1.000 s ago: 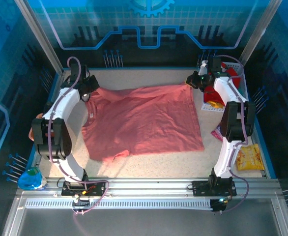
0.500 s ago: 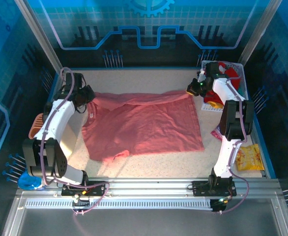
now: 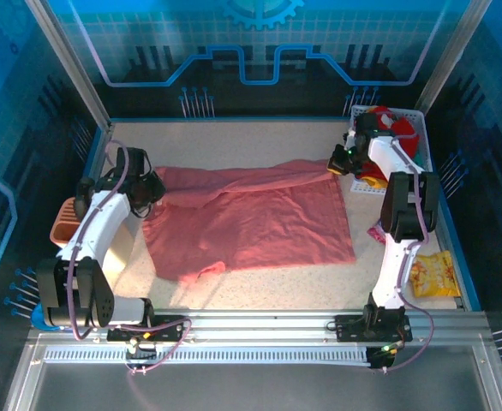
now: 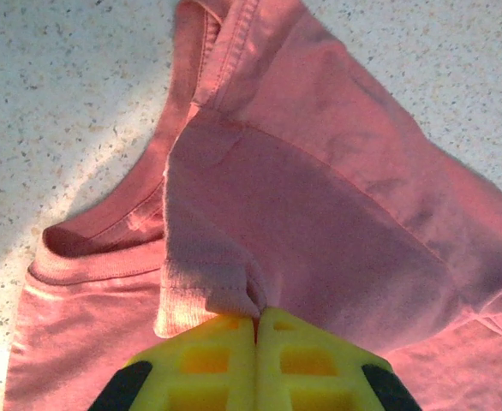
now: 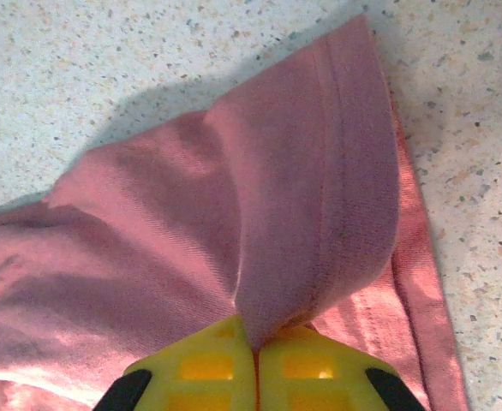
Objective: Fold and stack the t-shirts
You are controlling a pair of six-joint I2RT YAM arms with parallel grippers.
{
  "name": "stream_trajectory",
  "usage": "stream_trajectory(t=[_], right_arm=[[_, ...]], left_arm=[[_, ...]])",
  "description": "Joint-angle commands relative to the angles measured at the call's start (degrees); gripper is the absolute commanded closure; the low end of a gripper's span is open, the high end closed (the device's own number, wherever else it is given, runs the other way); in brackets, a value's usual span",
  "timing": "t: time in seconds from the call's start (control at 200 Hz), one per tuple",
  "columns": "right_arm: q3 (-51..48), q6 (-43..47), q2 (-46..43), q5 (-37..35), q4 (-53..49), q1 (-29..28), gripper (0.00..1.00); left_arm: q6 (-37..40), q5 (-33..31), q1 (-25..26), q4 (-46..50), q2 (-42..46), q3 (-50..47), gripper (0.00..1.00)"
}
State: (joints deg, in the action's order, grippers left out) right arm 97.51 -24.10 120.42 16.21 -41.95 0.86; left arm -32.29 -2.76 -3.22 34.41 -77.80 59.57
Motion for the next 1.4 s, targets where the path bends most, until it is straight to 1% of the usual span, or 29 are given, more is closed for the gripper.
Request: stream_trajectory(t=[0.0, 0.08, 0.165, 0.205, 0.235, 0.285, 0.31, 0.33, 0.38, 0.405, 0.58, 0.71, 0.861, 0.946, 1.041, 1.161, 1.271, 1.396], right_arm=[[2.5, 1.7, 1.8, -2.6, -3.4, -0.8, 0.91], [2.8, 1.9, 2.0, -3.7, -3.9, -1.0, 0.89], [3.0, 2.2, 2.1, -4.7, -4.3, -1.4, 0.83], [3.1, 2.4, 2.1, -5.4, -4.6, -1.6, 0.76], [3.2, 2.6, 2.1, -6.0, -4.8, -1.8, 0.66], [3.5, 2.7, 2.1, -7.1, -5.3, -2.1, 0.55], [3.7, 2.9, 2.0, -7.6, -5.5, -2.3, 0.51], [3.8, 2.9, 1.9, -7.9, -5.7, -2.4, 0.48], [4.1, 2.9, 1.4, -8.3, -5.9, -2.5, 0.43], [4.1, 2.9, 1.2, -8.3, -5.8, -2.5, 0.41], [4.5, 2.9, -1.1, -9.1, -5.3, -3.2, 0.35], [4.8, 3.3, -2.9, -10.6, -5.3, -4.9, 0.30], [4.2, 3.3, -4.7, -13.5, -3.5, -7.3, 0.24], [2.9, 3.2, -5.5, -14.6, -1.3, -8.5, 0.21], [3.0, 2.3, -3.9, -11.5, -0.4, -8.7, 0.21], [4.1, 1.7, -0.7, -11.6, -1.2, -9.1, 0.23], [2.9, 0.8, 1.9, -9.3, -0.4, -9.2, 0.27], [2.5, 0.7, 4.3, -9.5, -0.1, -9.2, 0.28]], left_arm=[[-1.0, -0.6, -0.7, 1.4, 1.6, -1.1, 1.00], [-1.0, -0.4, -0.6, 1.9, 1.5, -1.4, 1.00], [-1.0, -0.4, -0.6, 2.6, 1.4, -2.1, 1.00], [-0.9, -0.8, -0.6, 3.1, 1.3, -2.5, 1.00], [-0.7, -1.1, -0.6, 3.6, 1.1, -2.6, 1.00], [-0.4, -1.0, -0.7, 4.6, 0.9, -2.6, 0.88], [-0.4, -1.1, -0.7, 5.2, 0.8, -2.6, 0.84], [-0.4, -1.4, -0.7, 5.7, 0.7, -2.5, 0.80], [-0.7, -2.7, -0.6, 6.9, 0.6, -2.3, 0.64], [-0.6, -3.2, -0.6, 7.2, 0.6, -2.1, 0.61], [0.9, -2.5, -0.6, 10.3, -0.7, 1.9, 0.56], [1.4, -2.1, -0.6, 9.3, -1.5, 4.6, 0.55], [0.5, 4.4, -0.3, 5.2, -5.8, 9.2, 0.56], [-0.2, 6.2, 0.8, 3.0, -9.9, 12.1, 0.55], [-0.7, 6.8, 1.8, 1.7, -15.8, 16.2, 0.56], [-1.5, 7.5, 2.2, 0.2, -23.1, 20.7, 0.57], [-1.3, 7.0, 2.2, -0.2, -28.8, 23.7, 0.57], [-1.1, 6.2, 2.1, 0.7, -33.8, 25.2, 0.58]])
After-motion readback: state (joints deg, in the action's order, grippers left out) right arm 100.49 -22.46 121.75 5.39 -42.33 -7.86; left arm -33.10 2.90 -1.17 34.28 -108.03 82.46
